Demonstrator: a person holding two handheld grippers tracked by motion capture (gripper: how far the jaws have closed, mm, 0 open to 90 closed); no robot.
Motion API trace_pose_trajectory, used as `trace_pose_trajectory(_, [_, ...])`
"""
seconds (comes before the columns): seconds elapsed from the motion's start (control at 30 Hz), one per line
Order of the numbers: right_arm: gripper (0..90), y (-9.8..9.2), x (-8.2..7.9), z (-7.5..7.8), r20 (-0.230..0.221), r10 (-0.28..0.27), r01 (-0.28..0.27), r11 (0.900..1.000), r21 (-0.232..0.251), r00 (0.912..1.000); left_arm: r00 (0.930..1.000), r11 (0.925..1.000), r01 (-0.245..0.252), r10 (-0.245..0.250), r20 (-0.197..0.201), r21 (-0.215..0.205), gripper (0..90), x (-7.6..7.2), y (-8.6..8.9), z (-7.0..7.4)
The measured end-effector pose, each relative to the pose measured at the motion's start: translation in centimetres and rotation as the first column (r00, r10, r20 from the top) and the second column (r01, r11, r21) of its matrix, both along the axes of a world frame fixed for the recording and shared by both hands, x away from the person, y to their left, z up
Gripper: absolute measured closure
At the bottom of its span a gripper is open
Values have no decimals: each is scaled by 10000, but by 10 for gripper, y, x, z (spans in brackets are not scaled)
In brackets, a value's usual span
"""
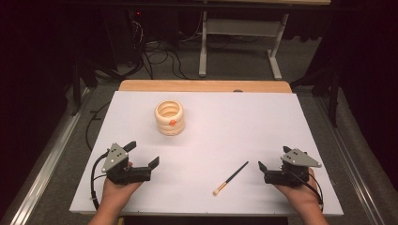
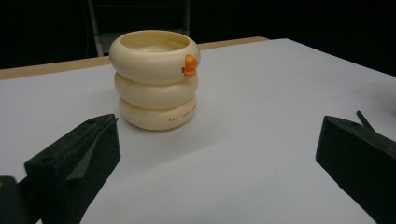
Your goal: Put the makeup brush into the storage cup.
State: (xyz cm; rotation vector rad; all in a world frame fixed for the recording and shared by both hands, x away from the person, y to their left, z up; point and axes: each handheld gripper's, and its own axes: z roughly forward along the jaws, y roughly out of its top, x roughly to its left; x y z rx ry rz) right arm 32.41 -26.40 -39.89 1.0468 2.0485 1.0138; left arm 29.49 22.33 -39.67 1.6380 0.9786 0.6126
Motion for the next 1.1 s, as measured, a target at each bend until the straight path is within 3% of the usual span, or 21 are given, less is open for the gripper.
trace_pose_trajectory(0.53, [16,-2,10,-9,-879,-179,169,9998,-119,9960,9999,9999,101,-102,18,80,5,-2,0,-1])
trace_pose_trajectory(0.57, [12,0,14,-9,-1144,-177,149,9996,-258,9933,10000,9999,92,-92,2,49,5,-1,1,-1])
trace_pose_trajectory(0.67, [12,1,16,-6,-1264,-176,119,9989,-453,9918,10000,10000,86,-86,-25,-15,5,-1,3,-1])
trace_pose_trajectory(0.73, [12,3,19,-2,-1422,-106,-34,9952,-980,9898,9998,9998,154,-155,-121,-149,5,0,3,-2])
trace_pose_trajectory(0.83, [12,4,21,0,-1546,-161,-41,9916,-1296,9878,9997,9997,211,-212,-120,-116,5,0,2,-2])
trace_pose_trajectory(1.1, [12,7,27,-3,-2549,-54,-426,9824,-1821,9670,9994,9994,338,-338,-48,26,5,-2,-2,-2])
